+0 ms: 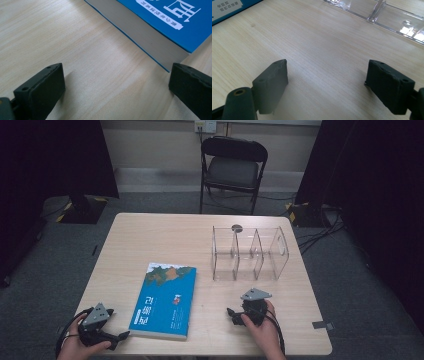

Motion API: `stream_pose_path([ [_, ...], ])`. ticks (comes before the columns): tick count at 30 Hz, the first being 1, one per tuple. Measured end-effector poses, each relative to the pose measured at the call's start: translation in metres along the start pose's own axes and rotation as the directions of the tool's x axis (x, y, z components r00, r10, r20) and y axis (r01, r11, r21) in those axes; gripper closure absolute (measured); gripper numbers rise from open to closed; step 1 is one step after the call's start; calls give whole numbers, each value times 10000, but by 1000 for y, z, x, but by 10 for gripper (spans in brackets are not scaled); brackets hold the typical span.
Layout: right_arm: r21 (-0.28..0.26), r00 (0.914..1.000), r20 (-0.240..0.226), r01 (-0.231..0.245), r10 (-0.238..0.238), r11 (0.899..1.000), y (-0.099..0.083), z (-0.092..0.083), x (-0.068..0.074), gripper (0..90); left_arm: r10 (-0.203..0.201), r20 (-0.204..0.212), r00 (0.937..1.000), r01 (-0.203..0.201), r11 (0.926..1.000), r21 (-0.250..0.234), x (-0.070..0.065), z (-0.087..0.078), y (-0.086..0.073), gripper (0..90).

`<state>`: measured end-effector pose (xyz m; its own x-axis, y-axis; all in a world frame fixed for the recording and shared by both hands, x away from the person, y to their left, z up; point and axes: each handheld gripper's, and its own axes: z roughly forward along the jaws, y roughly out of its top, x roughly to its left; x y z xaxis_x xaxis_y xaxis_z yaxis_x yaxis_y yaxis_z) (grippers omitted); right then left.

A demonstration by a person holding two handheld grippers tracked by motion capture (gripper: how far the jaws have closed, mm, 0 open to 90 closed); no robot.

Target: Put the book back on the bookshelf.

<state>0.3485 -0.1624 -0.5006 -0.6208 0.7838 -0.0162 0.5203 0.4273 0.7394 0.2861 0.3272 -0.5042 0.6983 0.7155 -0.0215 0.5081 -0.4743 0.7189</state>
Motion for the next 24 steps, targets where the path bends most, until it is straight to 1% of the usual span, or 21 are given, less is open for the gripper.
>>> stream_pose_path([
  [4, 21, 9999, 56, -96, 96, 10000, 0, 0, 1, 171, 151, 108, 9998, -152, 9999, 9, 0, 0, 0, 0],
  [5, 6, 9999, 86, -106, 106, 9999, 0, 0, 2, 170, 284, 194, 9994, -284, 9996, -7, -1, 0, 0, 0],
  [6, 6, 9999, 86, -106, 106, 9999, 0, 0, 2, 170, 284, 194, 9994, -284, 9996, -7, -1, 0, 0, 0],
  [7, 15, 9999, 101, -115, 115, 9999, 0, 0, 2, 170, 309, 219, 9993, -313, 9993, 194, -3, 0, 2, 0],
  [10, 18, 9999, 76, -126, 126, 9999, 0, 0, 2, 167, 248, 226, 9994, -252, 9995, 181, -4, 1, 3, 0],
  [11, 26, 9999, 44, -127, 127, 9999, 0, 0, 2, 164, 295, 246, 9993, -303, 9990, 336, -5, 0, 4, 0],
  [12, 9, 10000, -9, -75, 75, 10000, 0, 0, 3, 164, 225, 233, 9995, -231, 9994, 243, -6, 1, 4, 0],
  [13, 23, 9999, -101, 15, -15, 10000, 1, 1, 4, 164, 370, 314, 9988, -386, 9978, 548, -6, 0, 6, 1],
  [15, 3, 9998, -181, 98, -98, 10000, 1, 1, 4, 164, 397, 353, 9986, -415, 9977, 528, -7, 0, 7, 8],
  [17, 21, 9990, -389, 226, -225, 9997, 3, 3, 6, 164, 619, 641, 9960, -641, 9974, 328, -7, -3, 8, 126],
  [18, 21, 9990, -389, 226, -225, 9997, 3, 3, 6, 164, 619, 641, 9960, -641, 9974, 328, -7, -3, 8, 187],
  [19, -25, 9975, -535, 466, -466, 9989, 4, 4, 9, 169, 463, 731, 9963, -483, 9985, 261, -8, -3, 8, 186],
  [20, -25, 9975, -535, 466, -466, 9989, 4, 4, 9, 169, 436, 761, 9961, -461, 9985, 310, -9, -4, 8, 186],
  [21, -32, 9964, -628, 575, -576, 9983, 5, 5, 11, 169, 654, 767, 9949, -688, 9968, 417, -9, -4, 8, 177],
  [24, -6, 9953, -709, 664, -662, 9978, 6, 7, 13, 167, 663, 782, 9947, -697, 9967, 422, -10, -5, 8, 177],
])
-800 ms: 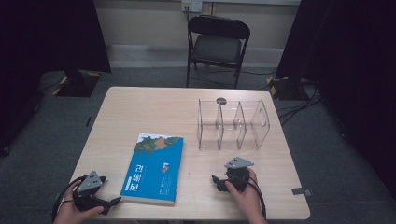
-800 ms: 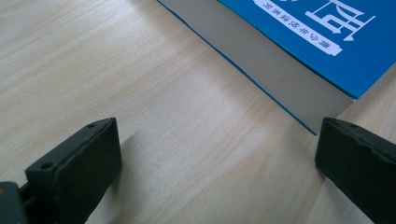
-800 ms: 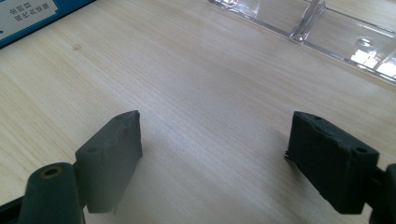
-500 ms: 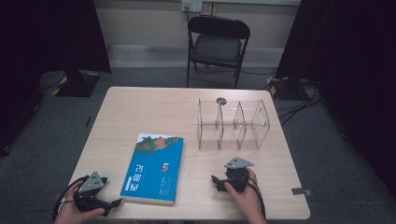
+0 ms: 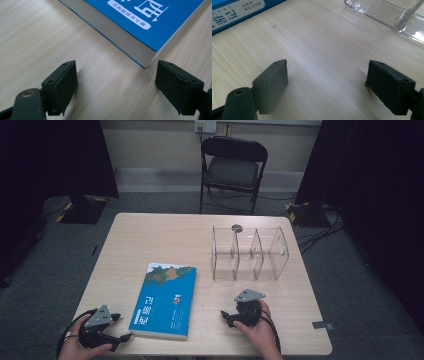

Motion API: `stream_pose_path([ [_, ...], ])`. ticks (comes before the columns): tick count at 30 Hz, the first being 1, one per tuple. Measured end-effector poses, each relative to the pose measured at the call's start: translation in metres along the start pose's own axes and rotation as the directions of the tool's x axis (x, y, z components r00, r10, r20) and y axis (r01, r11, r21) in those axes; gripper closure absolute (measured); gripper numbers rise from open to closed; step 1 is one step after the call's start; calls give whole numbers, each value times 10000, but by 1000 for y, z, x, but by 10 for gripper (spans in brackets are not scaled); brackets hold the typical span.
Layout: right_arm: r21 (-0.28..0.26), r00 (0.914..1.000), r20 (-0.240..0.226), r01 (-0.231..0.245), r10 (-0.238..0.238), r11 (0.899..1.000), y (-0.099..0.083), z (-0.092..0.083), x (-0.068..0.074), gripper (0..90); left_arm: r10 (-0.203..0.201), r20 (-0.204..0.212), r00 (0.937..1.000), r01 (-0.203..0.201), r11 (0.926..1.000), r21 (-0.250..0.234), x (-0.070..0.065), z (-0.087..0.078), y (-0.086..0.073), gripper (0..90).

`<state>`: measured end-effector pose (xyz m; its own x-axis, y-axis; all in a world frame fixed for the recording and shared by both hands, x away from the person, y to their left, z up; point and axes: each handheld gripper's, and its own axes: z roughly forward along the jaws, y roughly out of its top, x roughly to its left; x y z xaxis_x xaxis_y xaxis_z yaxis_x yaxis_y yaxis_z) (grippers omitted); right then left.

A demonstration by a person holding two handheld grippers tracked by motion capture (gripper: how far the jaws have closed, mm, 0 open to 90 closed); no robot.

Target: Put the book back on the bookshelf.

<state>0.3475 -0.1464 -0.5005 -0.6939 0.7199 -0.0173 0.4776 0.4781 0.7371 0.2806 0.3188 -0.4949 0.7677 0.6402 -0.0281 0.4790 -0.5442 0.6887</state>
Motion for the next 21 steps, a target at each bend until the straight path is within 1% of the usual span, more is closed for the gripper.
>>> stream_pose_path([
  [1, -35, 9999, -98, 32, -33, 10000, 1, 1, 1, 164, -80, -26, 10000, 80, 10000, -17, -1, 0, 0, 177],
  [5, 13, 9999, -161, -7, 7, 10000, 2, 2, 2, 159, -141, -73, 9999, 140, 9999, -81, -1, 1, 0, 181],
  [6, 8, 9998, -181, 10, -10, 10000, 2, 2, 2, 157, -218, -72, 9997, 217, 9997, -124, -2, 1, 0, 181],
  [9, -6, 9998, -215, 55, -55, 10000, 3, 3, 2, 154, -232, -97, 9997, 231, 9997, -93, -2, 1, 1, 185],
  [12, 1, 9997, -227, 42, -42, 10000, 3, 3, 2, 154, -110, -94, 9999, 110, 9999, -49, -3, 1, 1, 206],
  [13, 2, 9997, -229, 45, -45, 10000, 3, 3, 2, 154, -153, -147, 9998, 151, 9999, -81, -3, 1, 2, 213],
  [14, -2, 9997, -229, 54, -54, 10000, 3, 3, 1, 154, -196, -106, 9998, 195, 9997, -138, -4, 2, 2, 222],
  [15, -3, 9997, -228, 57, -58, 10000, 3, 3, 1, 154, -102, -14, 9999, 102, 9999, -87, -5, 2, 3, 221],
  [16, -2, 9997, -227, 58, -58, 10000, 3, 3, 1, 154, 44, -12, 10000, -44, 10000, -26, -5, 2, 4, 223],
  [17, 8, 9997, -224, 44, -44, 10000, 3, 3, 2, 154, 27, 24, 10000, -27, 10000, -42, -8, 4, 5, 223],
  [18, 9, 9998, -218, 43, -43, 10000, 3, 3, 2, 155, 133, 85, 9999, -133, 9999, 3, -8, 4, 6, 230],
  [20, 8, 9998, -200, 60, -60, 10000, 3, 3, 2, 155, 33, 232, 9997, -30, 9999, -100, -10, 4, 7, 279],
  [21, 13, 9998, -193, 42, -42, 10000, 3, 3, 2, 156, 158, 191, 9997, -157, 9999, -52, -10, 4, 8, 297],
])
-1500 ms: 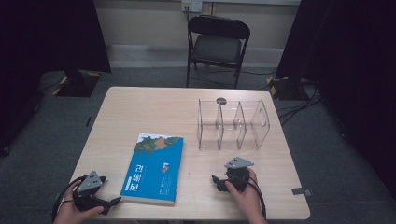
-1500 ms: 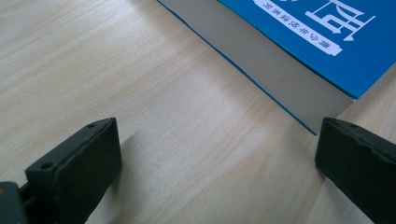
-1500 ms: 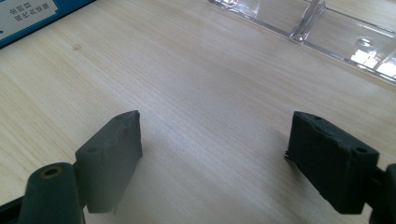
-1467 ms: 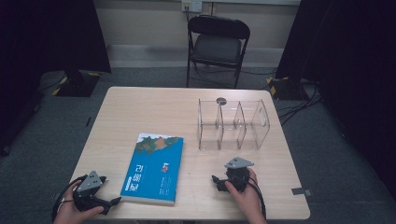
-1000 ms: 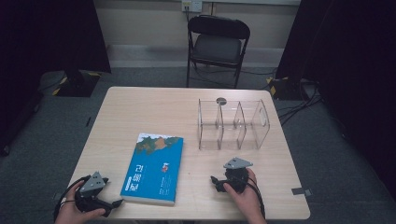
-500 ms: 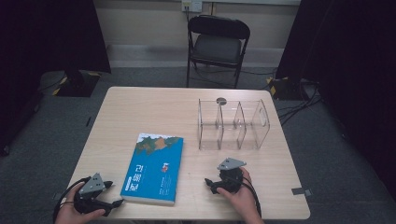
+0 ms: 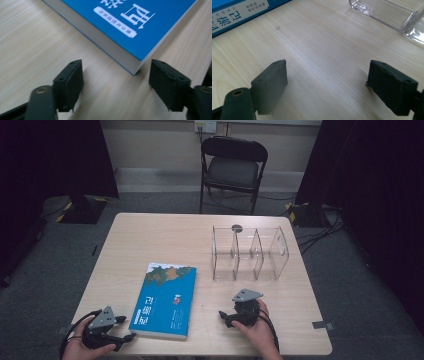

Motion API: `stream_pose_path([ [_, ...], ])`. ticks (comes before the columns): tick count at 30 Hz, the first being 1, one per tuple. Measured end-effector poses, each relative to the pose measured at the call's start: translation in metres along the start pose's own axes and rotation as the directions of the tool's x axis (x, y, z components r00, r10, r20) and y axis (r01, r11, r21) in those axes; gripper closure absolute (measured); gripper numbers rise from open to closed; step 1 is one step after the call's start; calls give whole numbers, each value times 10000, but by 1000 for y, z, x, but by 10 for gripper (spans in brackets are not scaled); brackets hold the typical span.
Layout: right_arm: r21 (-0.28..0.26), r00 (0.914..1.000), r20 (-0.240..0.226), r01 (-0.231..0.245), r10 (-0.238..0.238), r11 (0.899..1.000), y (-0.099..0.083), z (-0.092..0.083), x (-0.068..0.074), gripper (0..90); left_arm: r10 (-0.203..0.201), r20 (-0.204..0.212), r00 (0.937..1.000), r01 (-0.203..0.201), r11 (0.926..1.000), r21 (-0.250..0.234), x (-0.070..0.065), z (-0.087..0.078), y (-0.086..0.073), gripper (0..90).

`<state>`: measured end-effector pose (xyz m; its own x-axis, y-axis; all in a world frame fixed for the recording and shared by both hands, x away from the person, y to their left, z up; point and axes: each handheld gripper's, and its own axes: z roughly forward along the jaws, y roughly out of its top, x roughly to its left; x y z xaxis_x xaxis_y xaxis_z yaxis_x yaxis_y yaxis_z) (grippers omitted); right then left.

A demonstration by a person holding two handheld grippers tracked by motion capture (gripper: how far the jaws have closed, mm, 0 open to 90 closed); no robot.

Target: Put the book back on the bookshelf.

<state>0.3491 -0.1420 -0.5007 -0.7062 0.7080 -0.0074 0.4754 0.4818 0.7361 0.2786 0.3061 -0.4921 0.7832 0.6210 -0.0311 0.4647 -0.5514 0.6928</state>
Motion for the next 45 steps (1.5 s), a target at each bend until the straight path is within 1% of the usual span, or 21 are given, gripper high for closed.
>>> stream_pose_path([
  [3, -31, 10000, 28, 3, -3, 10000, 0, 0, 1, 161, -27, 211, 9998, 28, 10000, -51, 1, 0, 1, 368],
  [4, -32, 10000, 39, 5, -5, 10000, 0, 0, 1, 161, 79, 216, 9997, -78, 10000, -53, 1, 0, 2, 370],
  [5, -31, 10000, 41, 20, -20, 10000, 0, 0, 1, 161, -9, 300, 9995, 13, 9999, -128, 0, 2, 1, 373],
  [7, -38, 10000, 63, 37, -37, 10000, 0, 0, 1, 160, 69, 303, 9995, -66, 9999, -103, 0, 2, 2, 378],
  [8, -38, 10000, 26, 31, -31, 10000, 0, 0, 1, 161, 221, 333, 9992, -217, 9997, -105, 0, 2, 3, 382],
  [9, -22, 10000, -5, 45, -45, 10000, 0, 0, 2, 160, 178, 397, 9991, -172, 9997, -159, -1, 3, 3, 390],
  [14, -24, 9997, -174, 160, -161, 9999, 1, 1, 6, 161, 460, 387, 9982, -452, 9988, -194, -4, 7, 6, 398],
  [15, -31, 9996, -204, 190, -190, 9998, 1, 1, 7, 161, 210, 451, 9988, -203, 9997, -154, -6, 7, 7, 397],
  [16, -26, 9995, -273, 154, -154, 9999, 1, 1, 8, 162, 330, 438, 9985, -331, 9995, 14, -5, 7, 8, 395],
  [19, -49, 9991, -365, 214, -216, 9998, 2, 2, 10, 164, 152, 477, 9987, -151, 9999, -22, -6, 8, 10, 412],
  [21, -45, 9989, -423, 221, -222, 9997, 3, 2, 11, 170, 155, 479, 9987, -162, 9998, 129, -6, 7, 11, 416],
  [22, -87, 9983, -471, 349, -353, 9994, 3, 3, 12, 172, 272, 482, 9985, -281, 9994, 193, -5, 7, 12, 417],
  [26, -90, 9976, -566, 397, -401, 9992, 4, 4, 14, 175, 133, 441, 9989, -144, 9996, 244, -7, 7, 13, 419],
  [28, -61, 9963, -753, 406, -410, 9992, 5, 4, 15, 187, 100, 416, 9991, -117, 9991, 403, -7, 6, 14, 426],
  [31, -127, 9942, -948, 502, -512, 9987, 7, 4, 18, 195, 79, 341, 9994, -92, 9992, 381, -8, 5, 14, 429],
  [34, -237, 9914, -1078, 722, -744, 9971, 12, 4, 23, 195, -152, 343, 9993, 143, 9996, 259, -10, 5, 14, 435],
  [36, -305, 9892, -1194, 814, -845, 9962, 15, 4, 27, 195, -172, 352, 9992, 163, 9995, 255, -9, 2, 15, 440],
  [38, -440, 9869, -1406, 738, -793, 9963, 18, 4, 29, 195, -438, 439, 9981, 442, 9990, -68, -8, 0, 14, 450],
  [40, -609, 9852, -1530, 684, -770, 9958, 21, 3, 31, 197, -567, 559, 9968, 575, 9983, -132, -8, 0, 13, 477],
  [44, -991, 9817, -1773, 521, -692, 9937, 28, 0, 35, 203, -483, 465, 9978, 486, 9988, -55, -10, 0, 14, 480],
  [45, -1068, 9806, -1817, 548, -737, 9928, 29, 0, 37, 206, -558, 484, 9973, 559, 9984, -16, -10, -1, 14, 482],
])
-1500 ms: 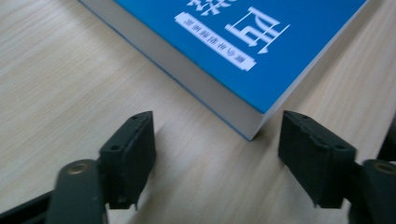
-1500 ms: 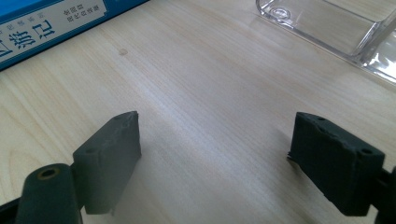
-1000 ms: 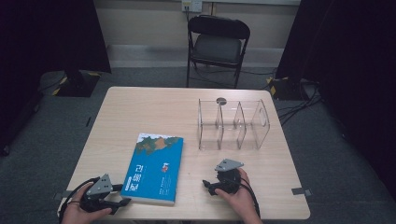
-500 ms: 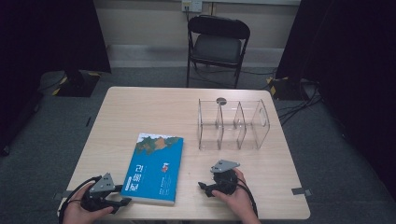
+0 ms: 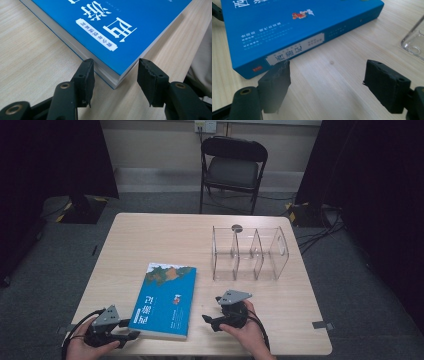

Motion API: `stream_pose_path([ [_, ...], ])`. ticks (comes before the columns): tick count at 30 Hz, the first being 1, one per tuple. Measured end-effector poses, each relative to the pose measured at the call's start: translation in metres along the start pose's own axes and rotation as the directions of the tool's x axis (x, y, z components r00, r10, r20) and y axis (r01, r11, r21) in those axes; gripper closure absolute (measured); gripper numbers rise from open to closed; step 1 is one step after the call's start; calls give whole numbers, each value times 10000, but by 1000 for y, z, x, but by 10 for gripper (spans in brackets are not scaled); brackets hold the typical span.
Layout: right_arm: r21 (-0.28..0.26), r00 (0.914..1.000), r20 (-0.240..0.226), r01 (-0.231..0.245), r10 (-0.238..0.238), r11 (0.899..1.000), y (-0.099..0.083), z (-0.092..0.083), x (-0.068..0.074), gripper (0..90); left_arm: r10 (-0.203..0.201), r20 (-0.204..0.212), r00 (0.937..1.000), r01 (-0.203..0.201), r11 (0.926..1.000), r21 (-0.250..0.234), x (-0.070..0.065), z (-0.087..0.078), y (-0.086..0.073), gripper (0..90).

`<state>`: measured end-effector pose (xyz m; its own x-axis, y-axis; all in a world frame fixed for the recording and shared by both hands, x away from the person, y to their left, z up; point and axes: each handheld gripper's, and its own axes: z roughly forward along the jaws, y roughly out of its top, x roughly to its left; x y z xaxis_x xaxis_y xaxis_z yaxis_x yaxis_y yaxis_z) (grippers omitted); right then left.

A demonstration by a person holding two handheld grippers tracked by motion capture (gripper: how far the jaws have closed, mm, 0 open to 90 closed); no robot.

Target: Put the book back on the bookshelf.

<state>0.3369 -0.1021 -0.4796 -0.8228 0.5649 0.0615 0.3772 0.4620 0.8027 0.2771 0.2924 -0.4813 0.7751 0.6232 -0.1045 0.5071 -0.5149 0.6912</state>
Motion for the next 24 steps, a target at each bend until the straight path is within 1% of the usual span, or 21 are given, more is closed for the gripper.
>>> stream_pose_path([
  [1, -40, 10000, -38, 34, -34, 10000, 1, 0, 1, 208, -19, 27, 10000, 19, 10000, 91, 0, -1, 1, 491],
  [3, -96, 9998, -207, -23, 21, 10000, 3, 2, 3, 211, -211, 75, 9997, 212, 9997, -84, -1, -2, 1, 509],
  [4, -115, 9996, -283, -37, 33, 9999, 4, 4, 5, 211, -168, 102, 9998, 169, 9998, -138, 0, -3, 2, 517],
  [5, -57, 9995, -305, 66, -68, 10000, 5, 6, 7, 211, -281, 141, 9995, 282, 9995, -123, -1, -3, 3, 527],
  [6, -13, 9994, -303, 135, -135, 9999, 6, 7, 8, 212, -263, 131, 9996, 265, 9996, -106, -1, -3, 3, 537],
  [7, 13, 9990, -359, 253, -252, 9997, 7, 8, 10, 212, -158, 86, 9998, 159, 9998, -87, -1, -3, 4, 538],
  [11, 0, 9976, -624, 307, -306, 9995, 11, 11, 15, 212, -204, 129, 9997, 207, 9996, -184, -2, -6, 6, 543],
  [12, -13, 9973, -646, 335, -335, 9994, 12, 11, 17, 212, -127, 106, 9999, 128, 9998, -157, -2, -7, 8, 545],
  [13, -11, 9969, -681, 397, -397, 9992, 14, 12, 19, 212, -219, 110, 9997, 221, 9996, -174, -3, -7, 8, 546],
  [14, -11, 9969, -676, 398, -398, 9992, 15, 13, 20, 212, -143, 98, 9999, 144, 9997, -174, -2, -8, 9, 548],
  [15, -40, 9963, -731, 455, -457, 9990, 16, 14, 22, 212, -252, 123, 9996, 254, 9995, -189, -3, -8, 9, 551],
  [16, -54, 9957, -796, 461, -464, 9989, 18, 15, 24, 212, -195, 97, 9998, 196, 9997, -142, -3, -8, 10, 552],
  [19, -61, 9937, -933, 620, -623, 9981, 22, 20, 31, 212, -339, 145, 9993, 341, 9994, -104, -3, -9, 11, 553],
  [20, -67, 9931, -986, 633, -637, 9980, 23, 21, 33, 212, -241, 130, 9996, 243, 9996, -141, -2, -9, 12, 554],
  [21, -62, 9922, -1054, 659, -662, 9978, 25, 22, 36, 212, -246, 143, 9996, 249, 9996, -156, -2, -10, 13, 555],
  [22, -113, 9915, -1121, 647, -656, 9978, 26, 24, 38, 211, -377, 187, 9991, 381, 9990, -214, -3, -10, 14, 558],
  [23, -147, 9910, -1196, 587, -600, 9982, 27, 26, 40, 210, -270, 206, 9994, 275, 9994, -215, -2, -12, 15, 572],
  [24, -181, 9909, -1238, 510, -528, 9985, 28, 27, 42, 210, -328, 244, 9992, 335, 9990, -293, -3, -13, 16, 581],
])
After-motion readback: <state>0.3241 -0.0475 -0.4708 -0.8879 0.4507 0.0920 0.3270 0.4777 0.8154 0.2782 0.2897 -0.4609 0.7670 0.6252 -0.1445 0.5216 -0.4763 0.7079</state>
